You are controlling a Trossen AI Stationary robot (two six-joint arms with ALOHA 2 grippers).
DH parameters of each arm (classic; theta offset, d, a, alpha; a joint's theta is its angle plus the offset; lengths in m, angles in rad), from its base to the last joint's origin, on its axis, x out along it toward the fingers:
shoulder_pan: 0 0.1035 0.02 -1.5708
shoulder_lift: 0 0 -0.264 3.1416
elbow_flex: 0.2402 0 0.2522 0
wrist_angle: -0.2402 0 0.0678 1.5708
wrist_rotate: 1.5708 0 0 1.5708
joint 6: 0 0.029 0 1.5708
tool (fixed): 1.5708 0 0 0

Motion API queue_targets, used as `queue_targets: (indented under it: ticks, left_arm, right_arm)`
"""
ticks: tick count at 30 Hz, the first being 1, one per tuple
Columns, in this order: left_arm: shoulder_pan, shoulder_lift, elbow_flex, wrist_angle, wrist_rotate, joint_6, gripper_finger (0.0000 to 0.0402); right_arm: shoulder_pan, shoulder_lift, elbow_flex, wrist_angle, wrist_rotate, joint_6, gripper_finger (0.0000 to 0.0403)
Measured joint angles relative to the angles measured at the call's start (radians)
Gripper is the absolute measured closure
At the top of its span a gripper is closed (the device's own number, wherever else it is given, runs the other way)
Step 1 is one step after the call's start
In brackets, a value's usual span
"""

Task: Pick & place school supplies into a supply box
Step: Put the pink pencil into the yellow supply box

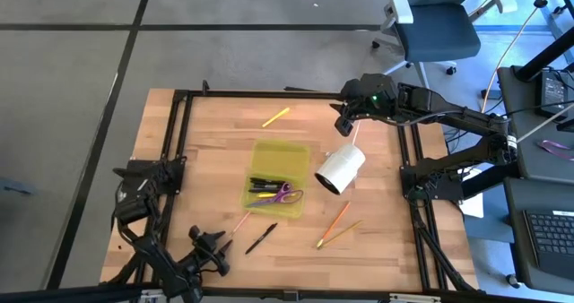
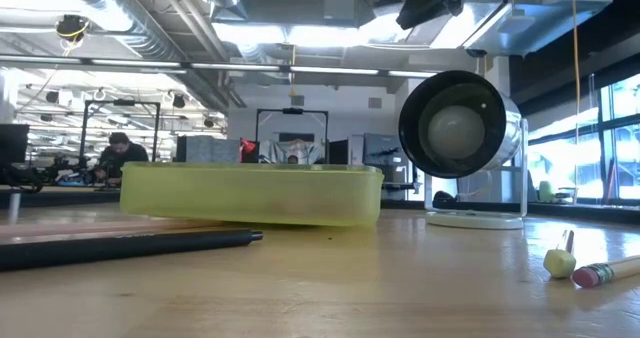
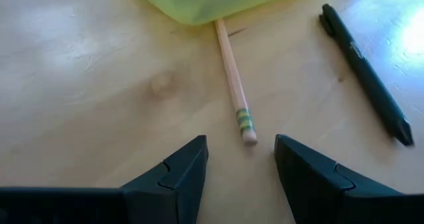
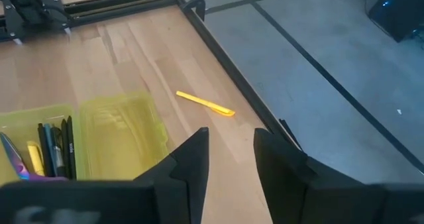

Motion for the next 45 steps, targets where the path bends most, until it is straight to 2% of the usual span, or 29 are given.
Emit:
queue_targets:
  ticks: [12,45]
  left_arm:
    - [0.051,0.019,-0.003,0.032,-0.089,0.065,0.0228]
    - [0.055,0.015,-0.005,0.097,-0.076,0.087,0.0228]
  right_arm:
    - [0.0,0.0,0.0,-0.001,0.0,-0.009,0.0279]
    - [0.0,0.0,0.0,-0.002,-0.001,0.037,0.0279]
